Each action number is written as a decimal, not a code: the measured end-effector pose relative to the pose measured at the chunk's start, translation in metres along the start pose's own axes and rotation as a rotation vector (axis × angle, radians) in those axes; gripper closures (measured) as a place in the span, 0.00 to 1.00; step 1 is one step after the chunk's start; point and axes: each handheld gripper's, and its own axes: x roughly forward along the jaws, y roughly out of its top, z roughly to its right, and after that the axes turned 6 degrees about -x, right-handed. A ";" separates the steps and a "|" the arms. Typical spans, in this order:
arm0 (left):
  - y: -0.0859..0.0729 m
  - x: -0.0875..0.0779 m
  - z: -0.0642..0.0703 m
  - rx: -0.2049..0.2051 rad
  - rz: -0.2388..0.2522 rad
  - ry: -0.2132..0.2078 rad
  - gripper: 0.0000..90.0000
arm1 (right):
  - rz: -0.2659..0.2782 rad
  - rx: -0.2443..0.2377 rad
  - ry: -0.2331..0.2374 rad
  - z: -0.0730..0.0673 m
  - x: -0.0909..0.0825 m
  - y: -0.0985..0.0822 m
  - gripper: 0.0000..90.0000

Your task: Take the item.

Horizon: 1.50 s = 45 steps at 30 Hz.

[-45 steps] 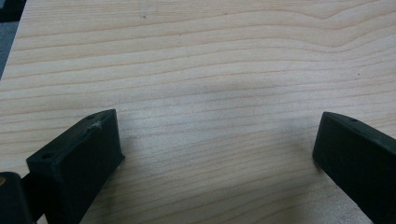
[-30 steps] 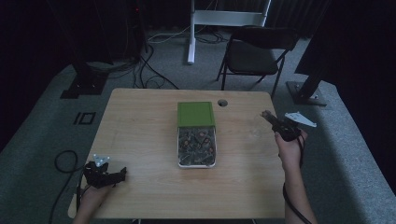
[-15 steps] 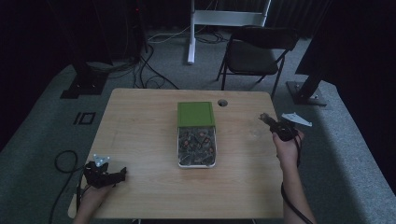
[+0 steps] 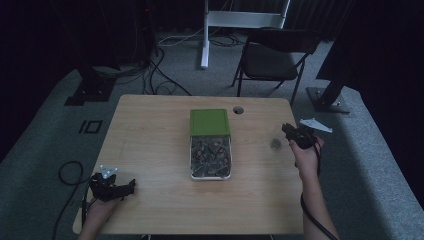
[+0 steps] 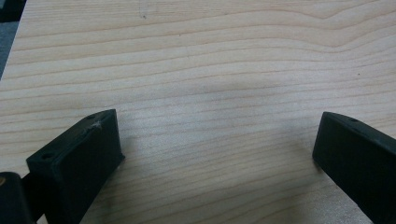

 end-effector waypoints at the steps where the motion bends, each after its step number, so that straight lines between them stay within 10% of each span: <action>1: 0.000 0.000 0.000 0.000 0.000 0.000 0.02 | 0.000 0.000 0.000 0.000 0.000 0.000 0.87; 19: 0.000 0.000 0.000 0.000 0.000 0.000 0.02 | -0.014 -0.069 0.037 -0.019 -0.017 -0.002 0.38; 45: 0.000 0.000 0.000 0.000 0.000 0.000 0.02 | -0.027 -0.035 0.019 -0.023 -0.041 -0.031 0.23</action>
